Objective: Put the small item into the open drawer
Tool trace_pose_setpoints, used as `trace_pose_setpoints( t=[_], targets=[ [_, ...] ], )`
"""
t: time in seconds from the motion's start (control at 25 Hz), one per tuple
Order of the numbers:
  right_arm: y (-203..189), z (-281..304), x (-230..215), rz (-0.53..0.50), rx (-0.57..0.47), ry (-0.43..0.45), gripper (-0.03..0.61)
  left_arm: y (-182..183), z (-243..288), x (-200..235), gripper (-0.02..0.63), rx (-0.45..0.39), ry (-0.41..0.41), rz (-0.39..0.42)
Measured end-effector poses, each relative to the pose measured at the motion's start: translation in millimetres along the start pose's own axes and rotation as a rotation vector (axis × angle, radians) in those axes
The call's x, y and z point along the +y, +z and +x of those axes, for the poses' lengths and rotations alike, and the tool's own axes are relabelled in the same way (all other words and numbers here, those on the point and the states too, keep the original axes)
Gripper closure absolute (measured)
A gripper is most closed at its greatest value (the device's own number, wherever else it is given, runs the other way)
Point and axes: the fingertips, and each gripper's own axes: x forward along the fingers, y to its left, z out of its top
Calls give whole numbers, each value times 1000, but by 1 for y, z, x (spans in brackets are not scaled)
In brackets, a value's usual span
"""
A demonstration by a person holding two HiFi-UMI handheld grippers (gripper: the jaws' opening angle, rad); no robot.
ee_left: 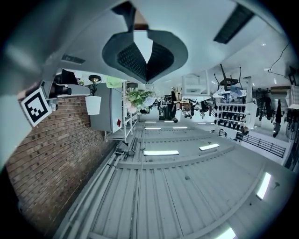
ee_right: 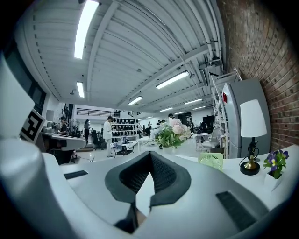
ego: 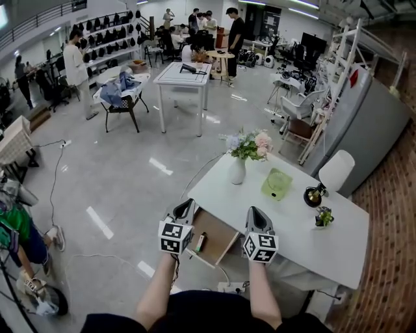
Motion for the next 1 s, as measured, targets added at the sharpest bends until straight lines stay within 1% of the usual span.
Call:
trace_pose_setpoints(
  t=[0.28,1.0],
  targets=[
    [1,5,-1,-6,6,1,579,2,4,2,592,1,1,2],
    [-5,1,3,-10,21,11,578,-5,0,5,592,16,14,-13]
  ],
)
